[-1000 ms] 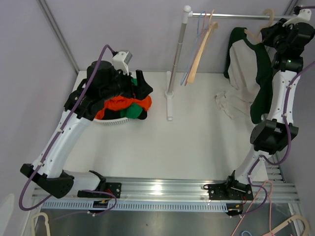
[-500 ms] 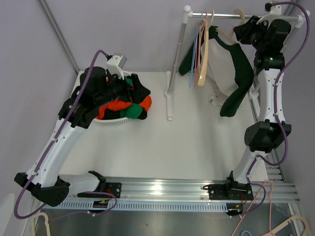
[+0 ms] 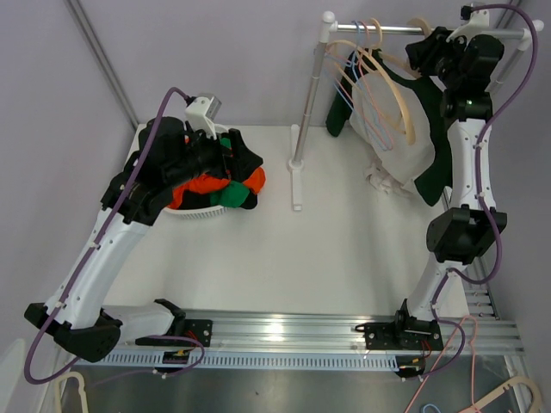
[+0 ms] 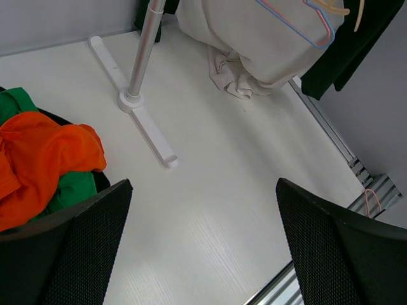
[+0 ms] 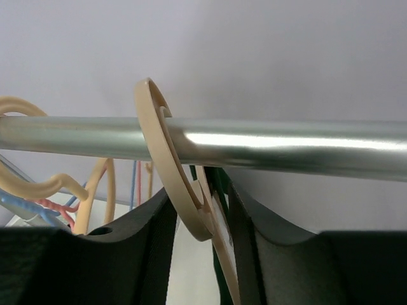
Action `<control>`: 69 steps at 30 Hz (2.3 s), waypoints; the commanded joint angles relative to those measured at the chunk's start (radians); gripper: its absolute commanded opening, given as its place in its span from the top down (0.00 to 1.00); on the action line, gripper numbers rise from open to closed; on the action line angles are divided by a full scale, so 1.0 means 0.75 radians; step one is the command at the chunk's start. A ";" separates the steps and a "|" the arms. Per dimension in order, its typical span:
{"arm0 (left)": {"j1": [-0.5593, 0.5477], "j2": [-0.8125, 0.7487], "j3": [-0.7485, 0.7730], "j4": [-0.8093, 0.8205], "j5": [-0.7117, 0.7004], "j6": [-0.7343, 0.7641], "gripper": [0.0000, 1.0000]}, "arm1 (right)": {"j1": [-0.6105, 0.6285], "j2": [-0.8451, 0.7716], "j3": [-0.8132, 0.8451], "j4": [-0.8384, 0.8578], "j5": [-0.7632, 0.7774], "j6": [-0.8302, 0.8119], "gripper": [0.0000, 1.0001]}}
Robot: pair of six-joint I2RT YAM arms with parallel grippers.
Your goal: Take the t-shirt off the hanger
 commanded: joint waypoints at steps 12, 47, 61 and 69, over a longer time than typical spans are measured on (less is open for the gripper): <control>-0.013 -0.003 0.020 0.021 -0.024 0.015 0.00 | 0.040 0.101 0.074 0.121 -0.033 -0.002 1.00; -0.143 -0.183 -0.182 0.135 -0.083 0.039 0.00 | 0.220 -0.565 -0.230 -0.278 0.850 -0.037 1.00; -1.027 -0.200 -0.655 0.786 -0.578 0.332 0.00 | 0.485 -0.946 -0.701 -0.689 1.658 0.505 1.00; -1.191 -0.052 -0.751 1.197 -0.318 0.430 0.01 | 0.635 -0.948 -0.664 -0.799 1.806 0.561 1.00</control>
